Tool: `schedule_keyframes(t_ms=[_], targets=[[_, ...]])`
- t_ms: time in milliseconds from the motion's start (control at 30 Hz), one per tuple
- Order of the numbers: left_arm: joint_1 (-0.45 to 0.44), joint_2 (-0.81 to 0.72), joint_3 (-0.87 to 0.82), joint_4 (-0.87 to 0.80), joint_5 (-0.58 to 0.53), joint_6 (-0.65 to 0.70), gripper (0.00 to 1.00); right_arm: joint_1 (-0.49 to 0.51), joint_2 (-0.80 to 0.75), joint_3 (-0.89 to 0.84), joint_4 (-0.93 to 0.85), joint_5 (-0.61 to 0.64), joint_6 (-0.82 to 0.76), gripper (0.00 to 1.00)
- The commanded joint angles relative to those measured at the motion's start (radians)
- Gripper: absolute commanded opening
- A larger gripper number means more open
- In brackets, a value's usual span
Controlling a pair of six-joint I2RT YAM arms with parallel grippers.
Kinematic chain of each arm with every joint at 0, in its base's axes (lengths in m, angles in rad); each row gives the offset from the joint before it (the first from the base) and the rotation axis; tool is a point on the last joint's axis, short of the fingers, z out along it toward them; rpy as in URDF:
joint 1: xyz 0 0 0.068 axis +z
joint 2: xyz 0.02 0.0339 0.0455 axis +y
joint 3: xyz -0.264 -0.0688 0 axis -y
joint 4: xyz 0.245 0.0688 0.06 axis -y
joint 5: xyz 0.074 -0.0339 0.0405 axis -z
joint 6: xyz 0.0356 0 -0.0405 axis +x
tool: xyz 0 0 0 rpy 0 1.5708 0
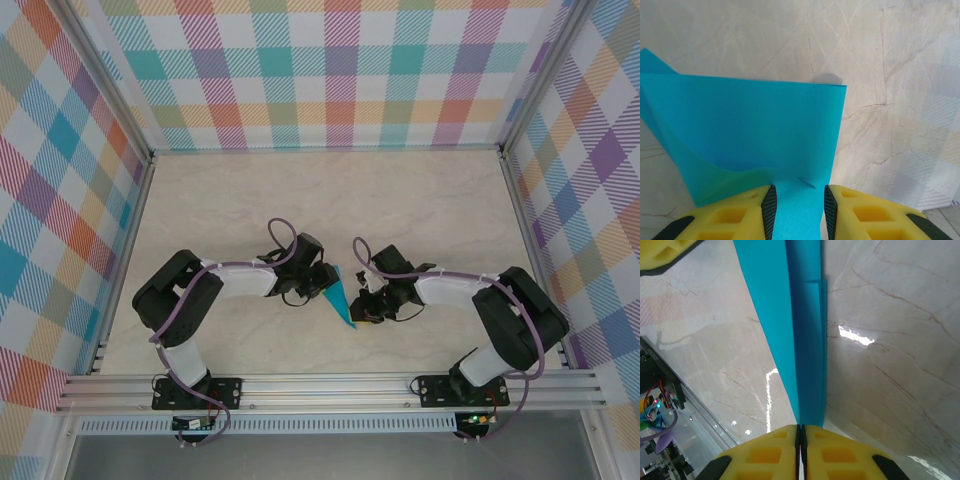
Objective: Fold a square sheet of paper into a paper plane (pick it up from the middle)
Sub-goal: Fold the wing for the fifth time at the center of the table.
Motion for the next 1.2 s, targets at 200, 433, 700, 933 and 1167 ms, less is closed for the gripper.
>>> schedule_keyframes(t_ms=[200, 433, 700, 933, 1167], targets=[[-0.006, -0.007, -0.006, -0.078, -0.039, 0.016, 0.34, -0.002, 0.012, -0.026, 0.004, -0.042, -0.067, 0.0], [-0.006, -0.006, -0.006, -0.083, -0.043, 0.011, 0.34, 0.035, 0.064, -0.041, -0.016, 0.0, -0.096, 0.01], [-0.005, -0.007, -0.004, -0.093, -0.045, 0.011, 0.34, 0.083, 0.138, -0.024, -0.043, 0.062, -0.082, 0.0], [-0.005, -0.011, -0.006, -0.101, -0.048, 0.014, 0.34, 0.083, 0.018, 0.001, -0.082, 0.064, -0.049, 0.11], [-0.005, -0.01, -0.006, -0.1, -0.045, 0.016, 0.34, 0.083, -0.018, -0.003, -0.06, 0.021, -0.023, 0.07]])
